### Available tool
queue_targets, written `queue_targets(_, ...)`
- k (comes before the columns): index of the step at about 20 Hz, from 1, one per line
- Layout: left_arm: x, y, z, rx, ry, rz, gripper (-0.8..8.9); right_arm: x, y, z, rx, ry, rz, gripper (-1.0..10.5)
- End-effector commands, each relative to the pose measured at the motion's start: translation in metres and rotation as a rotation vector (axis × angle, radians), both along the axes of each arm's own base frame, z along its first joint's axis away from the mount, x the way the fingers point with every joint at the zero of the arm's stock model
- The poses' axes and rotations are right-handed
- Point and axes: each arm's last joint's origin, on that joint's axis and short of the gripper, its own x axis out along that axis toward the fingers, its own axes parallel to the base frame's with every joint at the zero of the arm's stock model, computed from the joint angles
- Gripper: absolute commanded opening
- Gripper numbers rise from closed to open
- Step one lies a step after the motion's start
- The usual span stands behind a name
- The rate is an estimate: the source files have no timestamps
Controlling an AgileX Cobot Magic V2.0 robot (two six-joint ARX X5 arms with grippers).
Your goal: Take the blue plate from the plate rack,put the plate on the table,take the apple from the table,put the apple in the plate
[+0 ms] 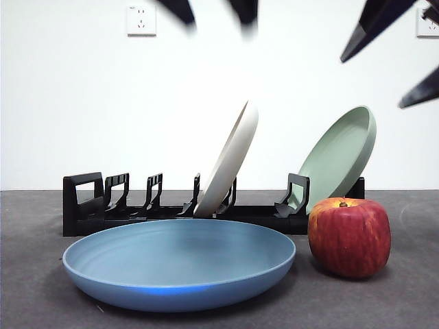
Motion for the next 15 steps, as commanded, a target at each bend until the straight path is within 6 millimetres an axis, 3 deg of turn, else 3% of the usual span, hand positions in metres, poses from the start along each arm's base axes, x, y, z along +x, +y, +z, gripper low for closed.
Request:
queue_targets(1, -0.007, 0.025, 0.032, -0.094, -0.044, 0.028, 4.13, -0.003, 0.010, 0.012, -0.030, -0.014, 0.021, 6.0)
queue_targets(5, -0.024, 0.078, 0.087, -0.269, -0.182, 0.093, 4.13, -0.008, 0.032, 0.022, -0.194, 0.020, 0.044, 6.0)
queue_targets(8, -0.038, 0.113, 0.112, -0.369, -0.252, 0.124, 4.13, -0.006, 0.053, 0.013, -0.306, 0.070, 0.076, 6.0)
queue_targets(11, -0.050, 0.141, 0.125, -0.415, -0.311, 0.170, 4.12, 0.002, 0.073, -0.008, -0.413, 0.123, 0.099, 6.0)
queue_targets(15, -0.061, 0.165, 0.125, -0.395, -0.341, 0.243, 4.09, 0.018, 0.090, -0.040, -0.499, 0.228, 0.130, 6.0)
